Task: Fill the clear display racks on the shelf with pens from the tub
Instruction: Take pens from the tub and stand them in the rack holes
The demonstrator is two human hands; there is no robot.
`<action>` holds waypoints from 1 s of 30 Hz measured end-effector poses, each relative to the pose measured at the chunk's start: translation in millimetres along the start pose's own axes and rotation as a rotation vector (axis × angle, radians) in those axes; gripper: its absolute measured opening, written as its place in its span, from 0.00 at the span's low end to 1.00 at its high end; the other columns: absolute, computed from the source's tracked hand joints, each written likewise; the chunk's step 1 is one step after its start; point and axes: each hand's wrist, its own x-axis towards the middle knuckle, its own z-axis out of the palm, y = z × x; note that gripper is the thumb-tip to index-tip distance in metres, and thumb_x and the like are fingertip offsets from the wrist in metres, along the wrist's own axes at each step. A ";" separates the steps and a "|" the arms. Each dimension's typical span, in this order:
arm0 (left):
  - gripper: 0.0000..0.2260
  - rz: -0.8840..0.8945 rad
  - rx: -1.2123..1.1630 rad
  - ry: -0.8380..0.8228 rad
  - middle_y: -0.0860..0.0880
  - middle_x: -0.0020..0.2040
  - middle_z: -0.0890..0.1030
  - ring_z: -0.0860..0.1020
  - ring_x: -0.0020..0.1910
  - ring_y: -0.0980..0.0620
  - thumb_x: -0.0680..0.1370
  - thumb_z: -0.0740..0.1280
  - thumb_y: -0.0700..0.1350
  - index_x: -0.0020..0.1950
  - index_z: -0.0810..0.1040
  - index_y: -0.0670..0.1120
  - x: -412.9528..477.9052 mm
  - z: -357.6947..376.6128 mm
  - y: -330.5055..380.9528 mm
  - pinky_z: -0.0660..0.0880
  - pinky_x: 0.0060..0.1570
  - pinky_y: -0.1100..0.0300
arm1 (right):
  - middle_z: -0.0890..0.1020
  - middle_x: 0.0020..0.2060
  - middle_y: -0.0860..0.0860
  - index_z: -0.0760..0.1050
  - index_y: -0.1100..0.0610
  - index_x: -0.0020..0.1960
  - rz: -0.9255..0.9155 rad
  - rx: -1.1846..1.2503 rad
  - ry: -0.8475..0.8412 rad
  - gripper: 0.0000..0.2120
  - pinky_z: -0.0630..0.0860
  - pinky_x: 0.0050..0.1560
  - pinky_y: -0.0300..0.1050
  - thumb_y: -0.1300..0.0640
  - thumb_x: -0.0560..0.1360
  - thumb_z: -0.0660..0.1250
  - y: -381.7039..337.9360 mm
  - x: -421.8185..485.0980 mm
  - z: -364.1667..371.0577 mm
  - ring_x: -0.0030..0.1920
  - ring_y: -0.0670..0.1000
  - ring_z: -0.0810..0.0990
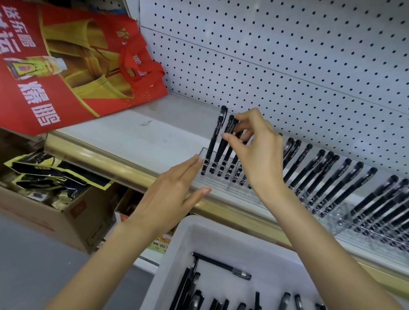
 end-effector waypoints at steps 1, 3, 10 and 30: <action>0.29 -0.002 -0.009 -0.002 0.53 0.78 0.55 0.56 0.75 0.57 0.79 0.54 0.60 0.78 0.55 0.50 0.0 0.3 0.1 0.52 0.70 0.64 | 0.78 0.41 0.44 0.76 0.56 0.54 -0.026 -0.028 -0.006 0.13 0.74 0.42 0.45 0.54 0.71 0.73 0.3 0.1 1.3 0.41 0.45 0.74; 0.29 -0.009 -0.033 -0.004 0.54 0.78 0.55 0.57 0.75 0.56 0.79 0.54 0.60 0.78 0.56 0.50 -0.3 0.5 0.4 0.55 0.70 0.63 | 0.76 0.41 0.44 0.77 0.56 0.53 -0.066 -0.078 -0.025 0.13 0.72 0.41 0.44 0.54 0.71 0.73 1.7 -0.2 4.4 0.43 0.45 0.71; 0.28 -0.017 -0.045 -0.006 0.54 0.78 0.56 0.58 0.75 0.56 0.80 0.56 0.58 0.77 0.57 0.50 0.1 -0.4 0.1 0.57 0.70 0.62 | 0.71 0.42 0.46 0.79 0.58 0.55 -0.073 -0.150 0.006 0.15 0.70 0.43 0.44 0.55 0.70 0.74 6.8 4.2 8.2 0.50 0.51 0.73; 0.26 0.144 0.098 -0.063 0.47 0.75 0.63 0.60 0.74 0.51 0.80 0.57 0.56 0.76 0.62 0.46 -43.3 -1.8 39.7 0.54 0.73 0.56 | 0.78 0.49 0.52 0.75 0.56 0.64 -0.157 -0.329 -0.139 0.21 0.77 0.40 0.45 0.51 0.73 0.71 7.8 -66.1 -60.2 0.50 0.50 0.77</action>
